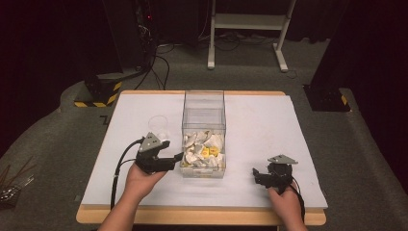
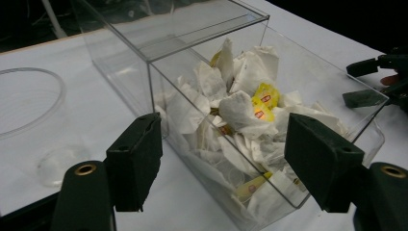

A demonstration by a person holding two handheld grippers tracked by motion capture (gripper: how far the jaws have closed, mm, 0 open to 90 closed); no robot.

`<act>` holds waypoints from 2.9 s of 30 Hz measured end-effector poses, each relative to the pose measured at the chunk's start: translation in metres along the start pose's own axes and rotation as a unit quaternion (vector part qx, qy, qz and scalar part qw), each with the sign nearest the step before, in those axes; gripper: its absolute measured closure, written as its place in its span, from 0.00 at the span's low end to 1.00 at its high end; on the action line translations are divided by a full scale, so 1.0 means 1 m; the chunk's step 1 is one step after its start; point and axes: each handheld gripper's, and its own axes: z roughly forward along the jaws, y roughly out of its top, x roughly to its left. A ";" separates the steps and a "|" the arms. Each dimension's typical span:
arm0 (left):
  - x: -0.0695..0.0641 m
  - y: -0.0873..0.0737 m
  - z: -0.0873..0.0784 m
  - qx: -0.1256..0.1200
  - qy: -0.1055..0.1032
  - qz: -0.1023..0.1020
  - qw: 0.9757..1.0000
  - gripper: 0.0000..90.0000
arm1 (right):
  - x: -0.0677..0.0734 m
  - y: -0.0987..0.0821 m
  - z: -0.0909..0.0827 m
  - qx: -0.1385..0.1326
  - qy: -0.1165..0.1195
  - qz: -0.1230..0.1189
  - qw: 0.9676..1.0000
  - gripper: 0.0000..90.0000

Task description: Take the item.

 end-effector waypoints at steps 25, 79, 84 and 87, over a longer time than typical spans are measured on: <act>-0.018 0.015 0.039 0.030 -0.016 0.014 0.999 0.54 | 0.000 0.000 0.000 0.000 0.000 0.001 1.000 0.13; -0.026 0.033 0.096 0.193 0.017 0.065 0.979 0.60 | 0.000 0.000 0.000 0.000 0.001 0.002 1.000 0.13; -0.026 0.033 0.097 0.195 0.019 0.066 0.979 0.60 | 0.000 0.000 0.000 0.000 0.001 0.001 1.000 0.13; -0.027 0.034 0.098 0.194 0.024 0.064 0.979 0.60 | 0.000 0.000 0.000 0.000 0.001 0.001 1.000 0.13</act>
